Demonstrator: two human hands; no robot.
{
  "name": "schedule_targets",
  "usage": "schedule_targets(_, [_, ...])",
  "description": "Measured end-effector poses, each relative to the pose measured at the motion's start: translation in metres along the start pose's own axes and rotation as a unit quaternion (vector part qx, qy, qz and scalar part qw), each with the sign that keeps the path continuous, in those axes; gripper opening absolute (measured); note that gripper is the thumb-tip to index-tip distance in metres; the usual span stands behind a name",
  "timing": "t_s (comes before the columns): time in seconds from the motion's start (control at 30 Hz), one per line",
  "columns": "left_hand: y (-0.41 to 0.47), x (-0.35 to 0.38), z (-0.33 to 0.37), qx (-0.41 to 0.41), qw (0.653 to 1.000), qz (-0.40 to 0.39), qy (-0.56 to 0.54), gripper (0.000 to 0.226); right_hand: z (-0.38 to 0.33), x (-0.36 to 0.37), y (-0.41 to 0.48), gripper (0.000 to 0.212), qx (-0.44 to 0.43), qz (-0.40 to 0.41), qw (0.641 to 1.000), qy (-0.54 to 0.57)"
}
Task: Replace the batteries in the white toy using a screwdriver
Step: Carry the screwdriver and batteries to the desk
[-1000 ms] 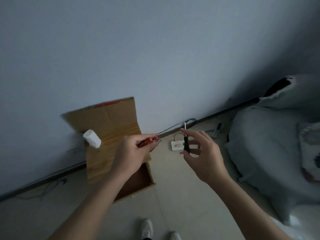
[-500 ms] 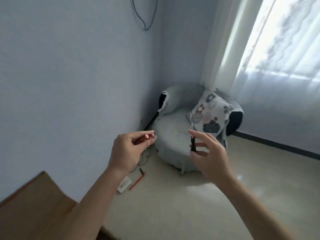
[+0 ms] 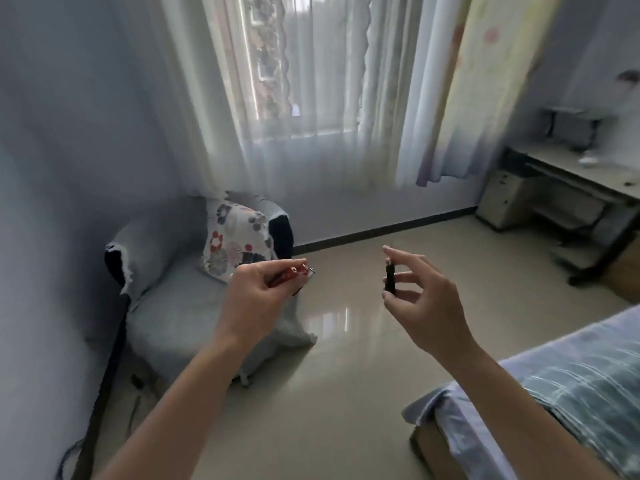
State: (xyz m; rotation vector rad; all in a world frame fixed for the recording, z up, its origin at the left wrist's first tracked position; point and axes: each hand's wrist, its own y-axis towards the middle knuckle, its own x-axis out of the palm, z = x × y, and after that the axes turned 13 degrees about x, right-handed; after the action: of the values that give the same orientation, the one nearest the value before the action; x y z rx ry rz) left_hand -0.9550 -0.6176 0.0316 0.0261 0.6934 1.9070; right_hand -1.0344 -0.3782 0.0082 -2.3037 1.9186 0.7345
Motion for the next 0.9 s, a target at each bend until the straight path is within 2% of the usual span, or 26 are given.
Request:
schedule_targets(0.27, [0.121, 0.173, -0.011, 0.009, 0.993, -0.096, -0.061, 0.021, 0.084, -0.119, 0.081, 0.064, 0.055, 0.133, 0.989, -0.037])
schedule_targets(0.5, [0.210, 0.302, -0.020, 0.009, 0.987, -0.128, -0.092, 0.021, 0.143, -0.207, 0.163, 0.066, 0.085, 0.182, 0.977, -0.072])
schedule_targets(0.67, [0.265, 0.368, -0.035, 0.009, 0.981, -0.158, -0.111, 0.020, 0.172, -0.246, 0.211, 0.065, 0.103, 0.207, 0.968, -0.100])
schedule_targets(0.9, [0.365, 0.441, -0.082, 0.023, 0.974, -0.189, -0.121, 0.017, 0.226, -0.264, 0.299, 0.065, 0.141, 0.250, 0.952, -0.110])
